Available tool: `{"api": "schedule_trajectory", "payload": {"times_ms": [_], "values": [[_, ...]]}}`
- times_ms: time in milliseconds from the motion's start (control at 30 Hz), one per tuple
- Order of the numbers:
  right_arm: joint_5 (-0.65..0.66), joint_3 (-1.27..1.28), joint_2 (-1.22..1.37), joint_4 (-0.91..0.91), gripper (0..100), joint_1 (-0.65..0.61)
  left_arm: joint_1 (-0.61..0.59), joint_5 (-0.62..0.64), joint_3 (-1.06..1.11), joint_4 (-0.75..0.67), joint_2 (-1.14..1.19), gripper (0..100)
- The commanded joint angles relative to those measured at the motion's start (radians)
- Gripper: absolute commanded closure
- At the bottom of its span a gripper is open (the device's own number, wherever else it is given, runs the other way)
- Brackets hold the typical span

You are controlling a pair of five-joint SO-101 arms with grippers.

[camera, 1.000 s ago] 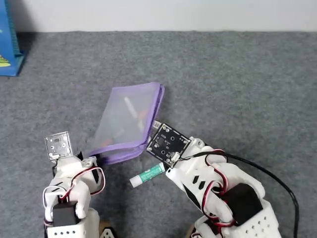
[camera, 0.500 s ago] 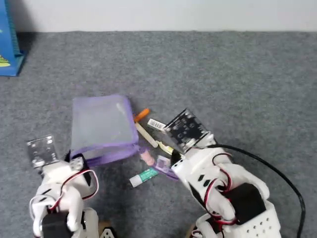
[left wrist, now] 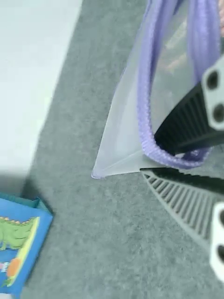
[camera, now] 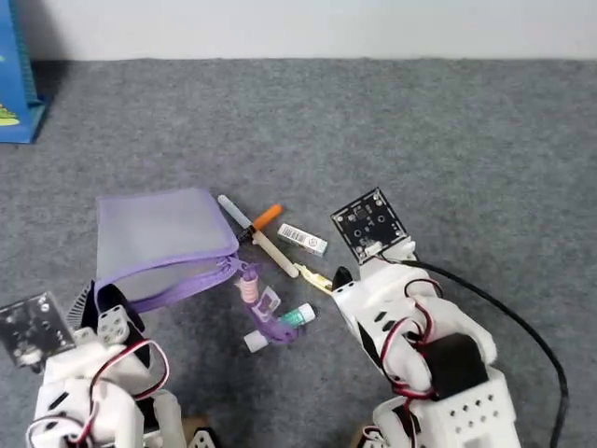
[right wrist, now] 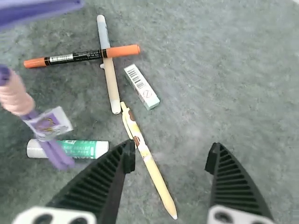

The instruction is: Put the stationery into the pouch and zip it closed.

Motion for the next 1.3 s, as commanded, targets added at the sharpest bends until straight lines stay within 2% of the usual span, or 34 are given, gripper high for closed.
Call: {"api": "schedule_trajectory", "payload": {"times_ms": [0, 267, 533, 867, 1267], "values": [[-0.015, 0.025, 0.024, -0.053, 74.6, 0.012, -0.006, 0.011, -0.111, 0.031, 0.048, 99], [-0.052, 0.032, 0.26, -0.153, 74.6, 0.013, 0.0, -0.015, -0.354, 0.16, 0.457, 99], [-0.044, 0.032, 0.561, -0.346, 74.5, 0.077, -0.006, -0.025, -0.536, 0.241, 0.7, 99], [0.015, 0.025, 0.883, -0.562, 74.6, 0.064, -0.006, -0.02, -0.555, 0.238, 0.738, 99], [0.014, -0.084, 1.056, -0.559, 74.7, -0.081, -0.006, -0.02, -0.552, 0.239, 0.736, 99]]}}
